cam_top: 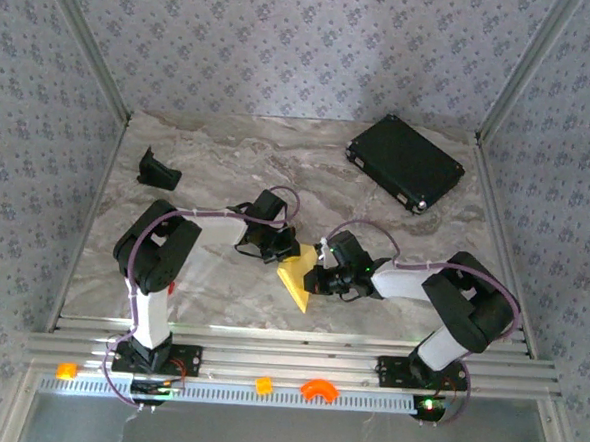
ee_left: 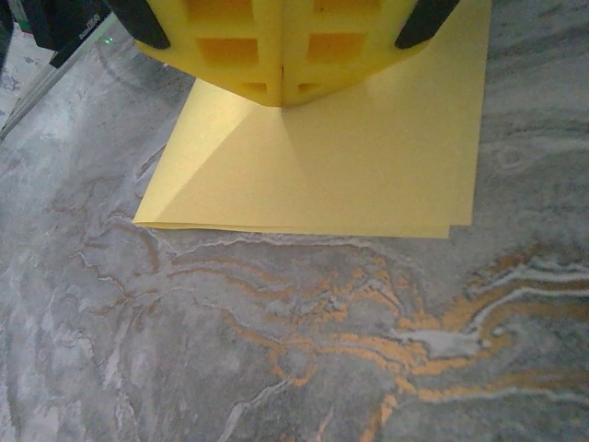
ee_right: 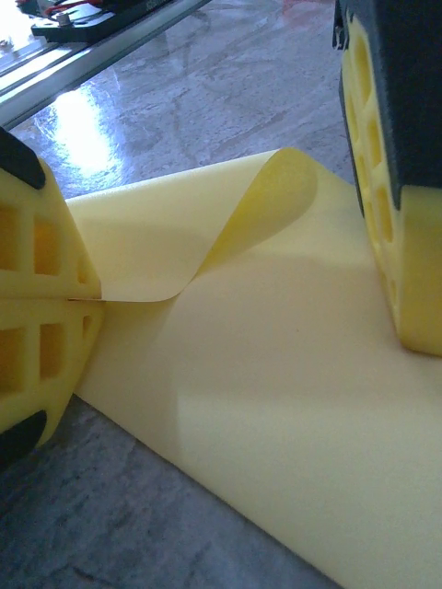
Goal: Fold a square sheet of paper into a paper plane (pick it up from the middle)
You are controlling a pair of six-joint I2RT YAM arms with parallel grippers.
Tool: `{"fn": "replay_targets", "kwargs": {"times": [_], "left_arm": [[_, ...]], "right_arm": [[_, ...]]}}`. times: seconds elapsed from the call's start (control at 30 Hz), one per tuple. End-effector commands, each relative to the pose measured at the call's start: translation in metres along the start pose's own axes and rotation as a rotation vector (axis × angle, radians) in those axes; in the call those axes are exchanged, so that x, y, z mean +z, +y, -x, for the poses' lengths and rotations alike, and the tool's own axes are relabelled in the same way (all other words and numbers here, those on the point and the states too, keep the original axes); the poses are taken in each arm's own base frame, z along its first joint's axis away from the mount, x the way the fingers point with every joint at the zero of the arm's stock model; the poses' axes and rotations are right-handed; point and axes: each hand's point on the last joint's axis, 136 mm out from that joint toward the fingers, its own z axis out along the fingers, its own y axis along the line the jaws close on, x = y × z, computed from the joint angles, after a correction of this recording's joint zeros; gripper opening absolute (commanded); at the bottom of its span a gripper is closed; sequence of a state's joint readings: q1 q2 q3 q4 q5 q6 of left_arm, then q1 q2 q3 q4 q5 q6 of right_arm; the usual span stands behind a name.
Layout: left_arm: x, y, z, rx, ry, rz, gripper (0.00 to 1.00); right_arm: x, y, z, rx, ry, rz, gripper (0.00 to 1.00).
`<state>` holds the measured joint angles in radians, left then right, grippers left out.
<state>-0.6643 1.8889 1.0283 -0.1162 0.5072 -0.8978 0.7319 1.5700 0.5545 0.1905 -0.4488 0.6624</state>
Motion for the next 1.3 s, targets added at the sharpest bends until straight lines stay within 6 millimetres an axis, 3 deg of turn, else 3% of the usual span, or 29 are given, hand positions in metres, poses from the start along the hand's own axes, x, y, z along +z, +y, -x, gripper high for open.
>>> {"fn": "replay_targets", "kwargs": {"times": [0.0, 0.23, 0.4, 0.53, 0.63, 0.77, 1.03, 1.27], "left_arm": [[0.008, 0.01, -0.005, 0.005, 0.027, 0.063, 0.04], [-0.004, -0.007, 0.003, 0.037, 0.0, 0.051, 0.08], [-0.026, -0.023, 0.013, 0.065, -0.061, 0.035, 0.21], [-0.046, -0.033, 0.014, 0.05, -0.102, 0.001, 0.24], [-0.058, -0.038, 0.004, 0.038, -0.113, -0.047, 0.2], [-0.068, -0.033, -0.013, -0.005, -0.125, -0.096, 0.05], [-0.05, -0.028, -0.041, -0.088, -0.09, -0.183, 0.0], [-0.034, -0.025, -0.045, -0.116, -0.074, -0.197, 0.0]], "right_arm": [[0.004, -0.019, -0.014, 0.014, 0.037, -0.07, 0.0], [0.004, -0.02, -0.015, 0.014, 0.035, -0.074, 0.0], [0.005, -0.02, -0.015, 0.018, 0.034, -0.073, 0.0], [0.006, -0.021, -0.015, 0.02, 0.035, -0.073, 0.0], [0.005, -0.022, -0.014, 0.023, 0.031, -0.077, 0.0], [0.005, -0.021, -0.013, 0.023, 0.028, -0.076, 0.0], [0.004, -0.023, -0.012, 0.026, 0.024, -0.083, 0.0], [0.005, -0.023, -0.013, 0.028, 0.029, -0.083, 0.0]]}}
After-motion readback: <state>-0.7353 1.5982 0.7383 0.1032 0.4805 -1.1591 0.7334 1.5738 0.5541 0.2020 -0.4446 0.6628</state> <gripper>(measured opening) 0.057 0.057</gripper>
